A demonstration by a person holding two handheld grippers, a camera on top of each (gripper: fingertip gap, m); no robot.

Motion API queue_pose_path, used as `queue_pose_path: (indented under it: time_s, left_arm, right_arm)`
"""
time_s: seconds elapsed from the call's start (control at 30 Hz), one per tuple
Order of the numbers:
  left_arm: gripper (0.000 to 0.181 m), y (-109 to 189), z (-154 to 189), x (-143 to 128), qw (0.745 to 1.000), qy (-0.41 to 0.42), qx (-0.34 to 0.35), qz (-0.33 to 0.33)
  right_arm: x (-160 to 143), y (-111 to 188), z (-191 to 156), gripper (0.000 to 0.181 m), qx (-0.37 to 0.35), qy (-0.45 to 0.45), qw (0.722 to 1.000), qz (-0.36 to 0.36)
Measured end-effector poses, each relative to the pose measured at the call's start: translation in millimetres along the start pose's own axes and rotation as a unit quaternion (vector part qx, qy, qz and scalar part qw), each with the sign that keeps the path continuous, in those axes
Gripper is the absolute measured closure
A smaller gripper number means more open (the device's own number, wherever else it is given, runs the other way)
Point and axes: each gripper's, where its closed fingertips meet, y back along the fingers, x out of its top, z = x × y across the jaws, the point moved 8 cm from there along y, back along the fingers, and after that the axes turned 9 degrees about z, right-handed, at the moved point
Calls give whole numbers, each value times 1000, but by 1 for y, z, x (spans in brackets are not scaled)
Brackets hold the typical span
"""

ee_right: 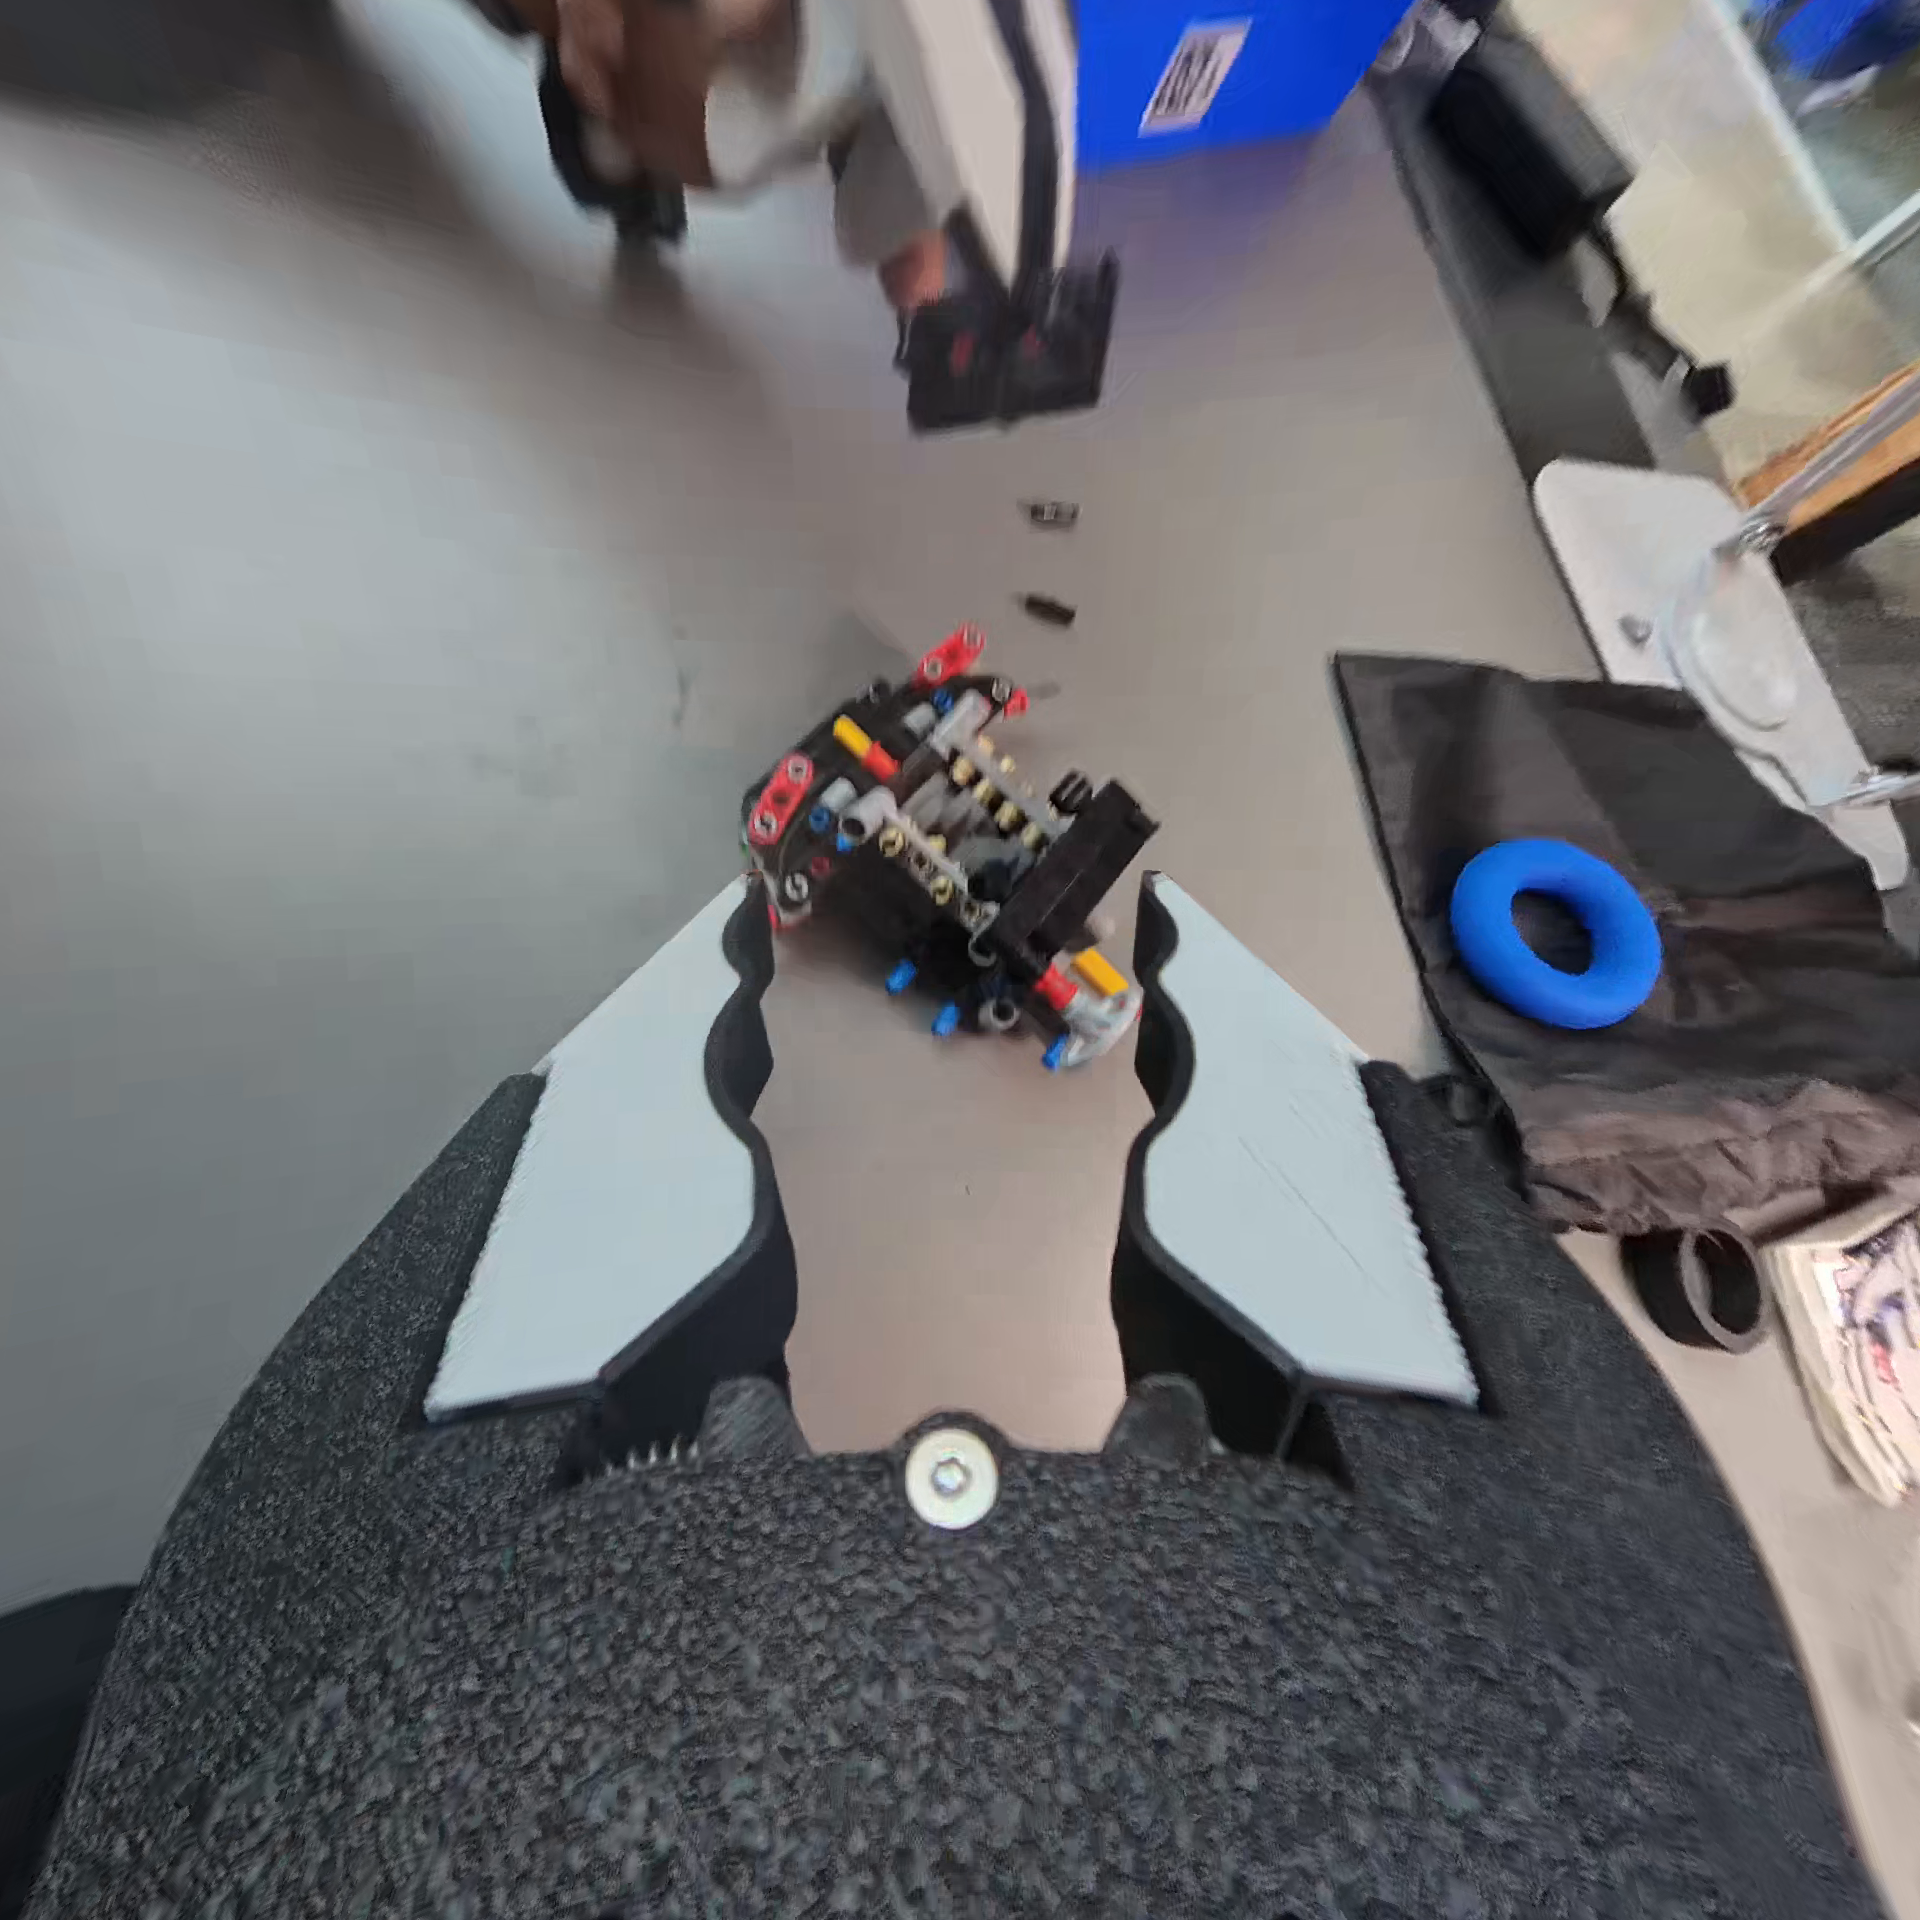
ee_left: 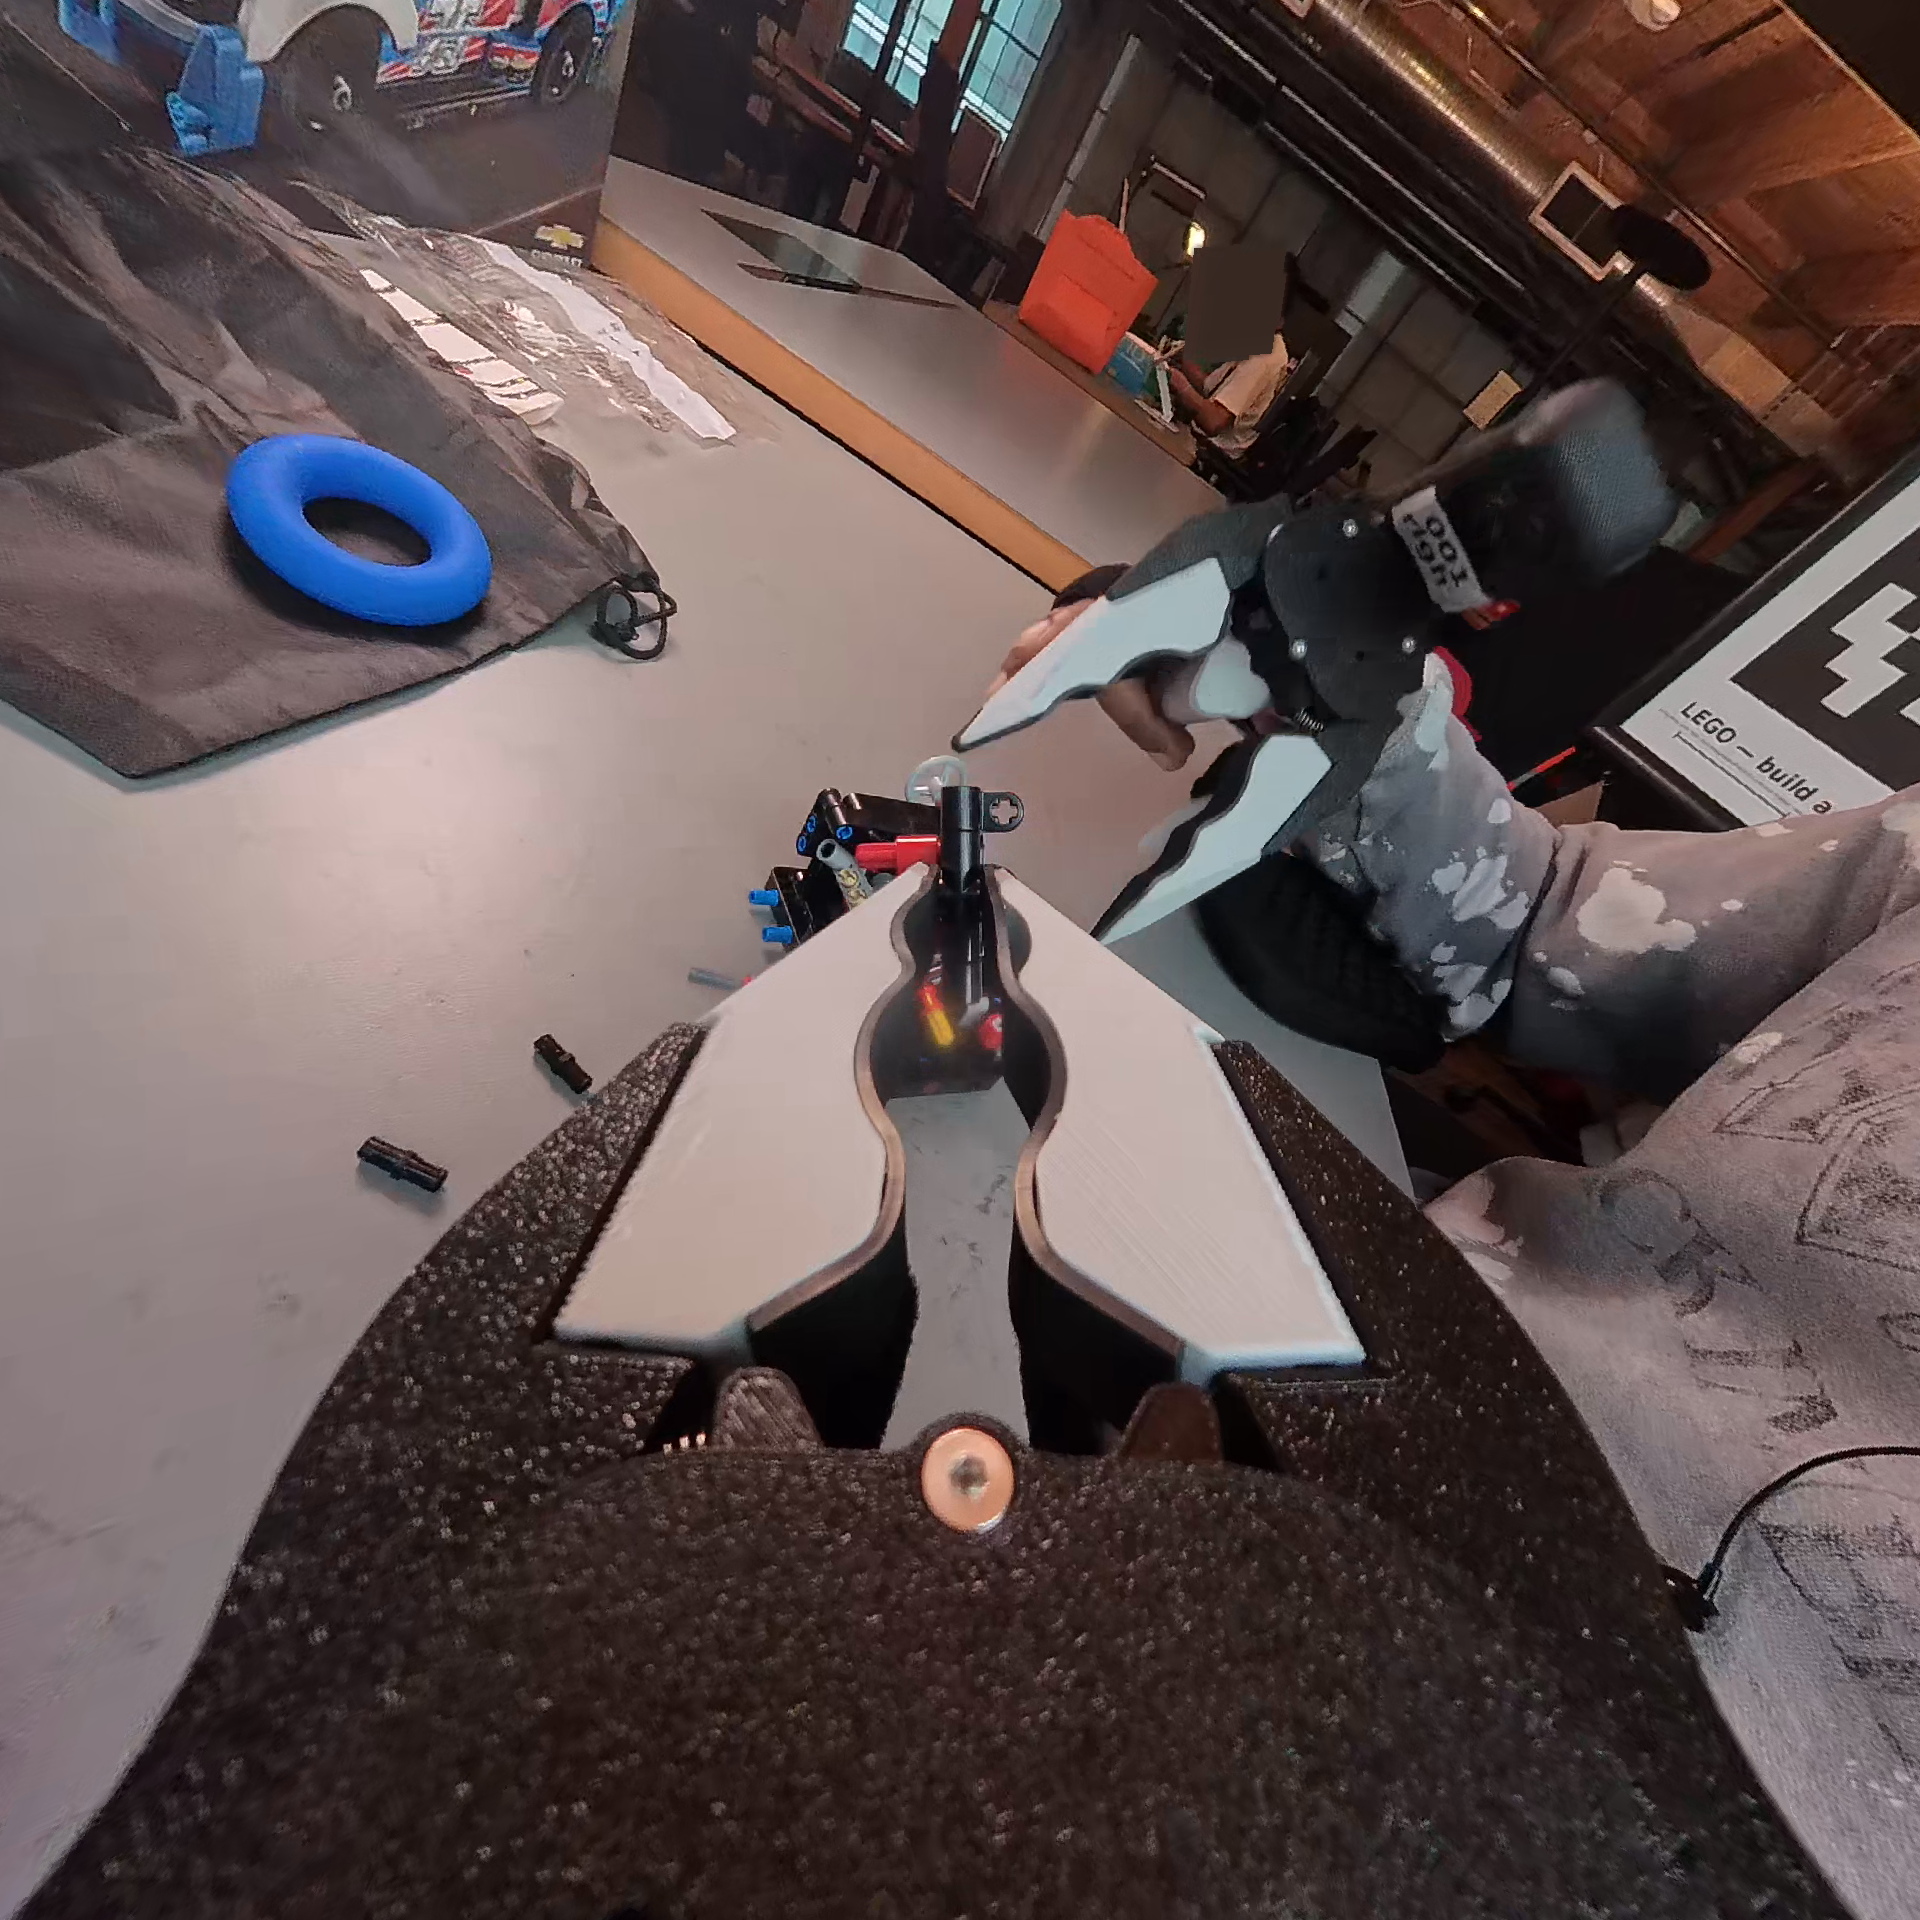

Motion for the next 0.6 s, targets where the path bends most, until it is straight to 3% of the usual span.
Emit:
queue_pose_path:
  time_s: [0.03,0.17,0.23,0.3,0.43,0.53,0.6]
  left_arm:
    - [174,0,2,0,1000,-1,-11,-1]
    - [175,-5,12,-3,998,12,-61,-7]
    - [175,-9,19,-6,997,12,-81,-13]
    - [175,-13,25,-9,994,11,-103,-20]
    - [173,-13,27,-10,994,6,-109,-27]
    - [176,-9,25,-5,993,17,-115,-3]
    - [165,-7,24,-2,994,0,-106,7]
  right_arm:
    - [8,3,3,117,-2,-26,998,49]
    - [33,-8,6,125,-17,-94,976,195]
    - [40,-22,-4,128,4,-99,972,213]
    - [45,-32,-14,147,31,-102,969,223]
    - [42,-32,-10,165,58,-157,958,234]
    - [39,-25,-1,165,75,-248,928,267]
    - [37,-22,5,165,86,-308,901,293]
